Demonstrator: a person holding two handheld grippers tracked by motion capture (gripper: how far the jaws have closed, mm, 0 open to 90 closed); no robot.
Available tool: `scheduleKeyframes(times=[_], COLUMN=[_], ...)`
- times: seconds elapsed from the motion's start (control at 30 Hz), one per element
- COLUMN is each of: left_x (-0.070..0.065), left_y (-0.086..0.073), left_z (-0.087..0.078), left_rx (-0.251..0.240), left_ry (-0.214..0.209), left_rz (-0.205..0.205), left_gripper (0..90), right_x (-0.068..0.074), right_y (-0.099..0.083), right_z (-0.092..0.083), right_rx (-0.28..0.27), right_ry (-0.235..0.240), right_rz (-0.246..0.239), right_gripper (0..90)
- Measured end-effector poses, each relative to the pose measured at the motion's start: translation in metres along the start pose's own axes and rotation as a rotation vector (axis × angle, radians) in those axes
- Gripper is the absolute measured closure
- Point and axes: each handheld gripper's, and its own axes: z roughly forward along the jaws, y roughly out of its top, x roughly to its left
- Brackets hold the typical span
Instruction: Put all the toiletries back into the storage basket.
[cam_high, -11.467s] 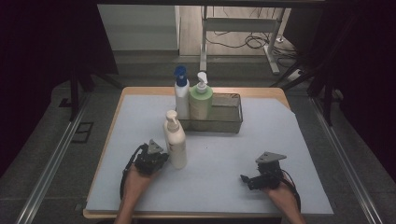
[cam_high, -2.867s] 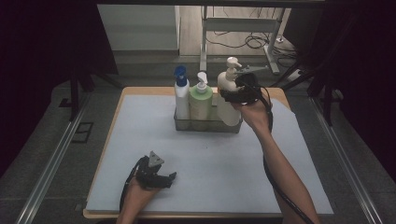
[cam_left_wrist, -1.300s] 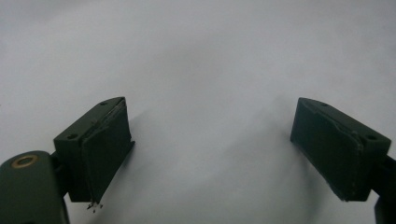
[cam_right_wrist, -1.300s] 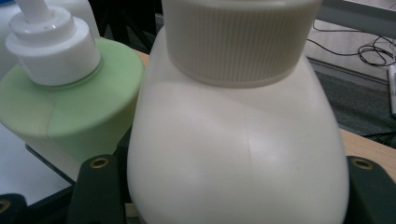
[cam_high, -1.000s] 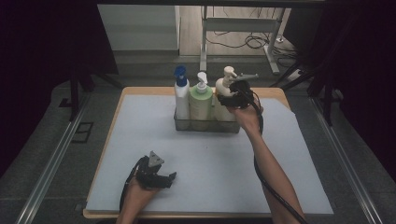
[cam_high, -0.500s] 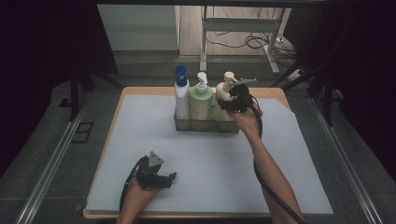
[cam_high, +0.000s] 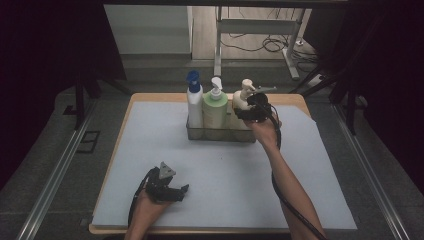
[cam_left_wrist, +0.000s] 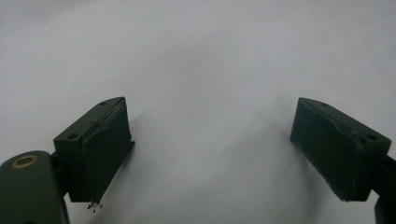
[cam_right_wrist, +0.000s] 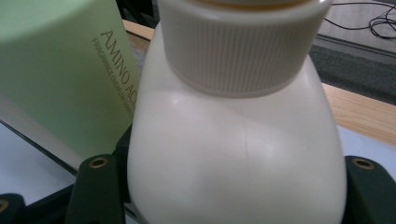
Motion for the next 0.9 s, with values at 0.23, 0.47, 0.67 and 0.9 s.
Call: scheduleKeyframes(times=[0.23,0.47,0.67,0.9], left_x=[0.0,0.0,0.0,0.0], left_y=[0.0,0.0,0.0,0.0], left_z=[0.0,0.0,0.0,0.0], left_rx=[0.0,0.0,-0.001,-0.001], left_ry=[0.0,0.0,-0.001,0.0], left_rz=[0.0,0.0,-0.001,0.0], left_gripper=[11.9,12.0,11.9,11.9], right_x=[-0.001,-0.002,-0.003,-0.007], right_y=[-0.001,-0.002,-0.006,-0.017], right_z=[-0.001,-0.007,-0.015,-0.022], right_rx=[0.0,-0.014,-0.014,-0.018], right_ry=[0.005,0.014,0.024,0.044], right_rz=[-0.016,-0.023,-0.027,-0.024], right_gripper=[34.8,33.3,33.6,35.1])
